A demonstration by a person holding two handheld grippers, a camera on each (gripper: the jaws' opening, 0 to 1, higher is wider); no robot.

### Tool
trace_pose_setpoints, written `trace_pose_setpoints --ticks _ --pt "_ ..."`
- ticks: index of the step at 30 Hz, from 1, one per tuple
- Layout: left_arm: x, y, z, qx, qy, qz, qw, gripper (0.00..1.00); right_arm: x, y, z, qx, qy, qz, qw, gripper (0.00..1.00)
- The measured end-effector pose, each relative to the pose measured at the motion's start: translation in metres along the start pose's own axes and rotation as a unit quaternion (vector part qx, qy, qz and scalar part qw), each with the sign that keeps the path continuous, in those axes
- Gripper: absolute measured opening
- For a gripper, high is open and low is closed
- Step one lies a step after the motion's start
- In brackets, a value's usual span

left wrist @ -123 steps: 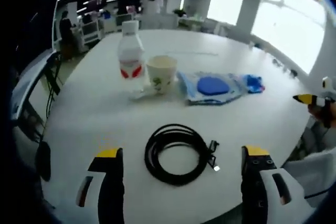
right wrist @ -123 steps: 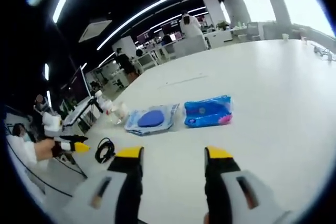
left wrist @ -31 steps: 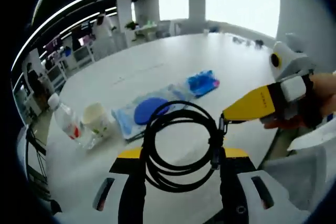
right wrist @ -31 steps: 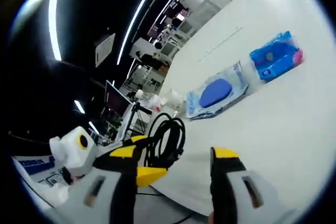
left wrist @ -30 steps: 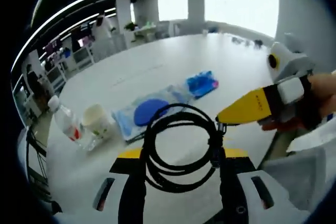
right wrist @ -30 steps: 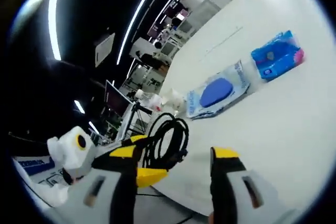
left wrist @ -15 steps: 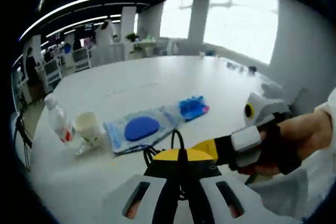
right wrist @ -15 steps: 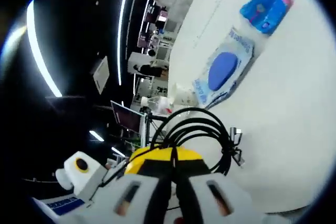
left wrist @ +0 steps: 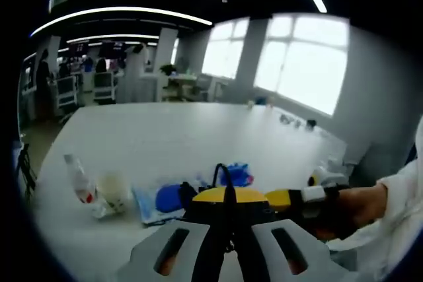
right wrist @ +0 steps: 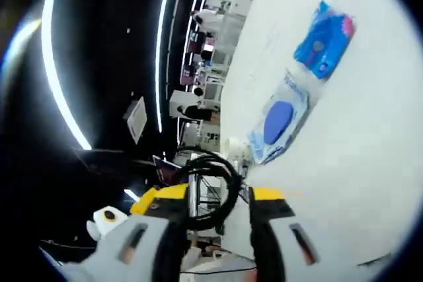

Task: Arrange the tabletop items into an orderly group along one side of the table until the central work area is clear of visible clutter.

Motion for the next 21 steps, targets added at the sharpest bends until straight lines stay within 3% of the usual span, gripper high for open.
trace_pose_setpoints --ticks 2,3,6,8,11,14,15,17,19,20,21 --pt "0.006 -0.002 -0.009 0.014 0.006 0.01 0.9998 0.0 0.0 -0.001 0.006 0.003 -0.078 -0.013 0.9969 0.67" --pt "0.008 -0.003 -0.012 0.02 0.01 0.015 0.9996 0.0 -0.004 -0.004 0.008 0.017 -0.13 -0.037 0.9907 0.7" --pt "0.015 -0.005 -0.02 0.032 0.022 0.03 0.9988 0.0 -0.012 -0.015 0.017 0.029 -0.192 -0.067 0.9786 0.73" --pt "0.02 -0.006 -0.021 0.033 0.019 0.034 0.9987 0.0 -0.018 -0.021 0.027 0.01 -0.188 -0.079 0.9788 0.72" --pt "0.024 -0.006 -0.019 0.034 0.025 0.039 0.9983 0.0 -0.027 -0.026 0.028 0.017 -0.2 -0.106 0.974 0.59" --pt "0.023 -0.005 -0.013 0.029 0.029 0.034 0.9986 0.0 -0.03 -0.024 0.023 0.014 -0.143 -0.125 0.9817 0.2" --pt "0.021 -0.004 -0.011 0.028 0.035 0.03 0.9986 0.0 -0.023 -0.025 0.021 0.015 -0.138 -0.093 0.9859 0.17" --pt "0.018 0.0 -0.007 0.03 0.045 0.024 0.9982 0.0 -0.018 -0.021 0.015 0.018 -0.144 -0.09 0.9853 0.1" --pt "0.011 0.003 0.004 -0.001 0.031 0.0 0.9995 0.0 -0.017 -0.016 0.012 0.022 -0.137 -0.082 0.9869 0.03" --pt "0.011 0.002 0.007 0.008 0.036 0.002 0.9993 0.0 -0.014 -0.015 0.009 0.034 -0.107 -0.075 0.9908 0.03" --pt "0.009 0.003 0.01 0.007 0.043 -0.005 0.999 0.0 -0.013 -0.012 0.009 0.021 -0.072 -0.062 0.9952 0.02"
Point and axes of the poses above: the point that each gripper's makers call its tool centre point, and the gripper's own axes: y roughly backward along the fingers, x roughly to its right, z roughly out of its underside, the point moved 6 cm from there along y, roughly backward along the fingers, and after that the axes turned 8 degrees about x, right-handed, at the moved point
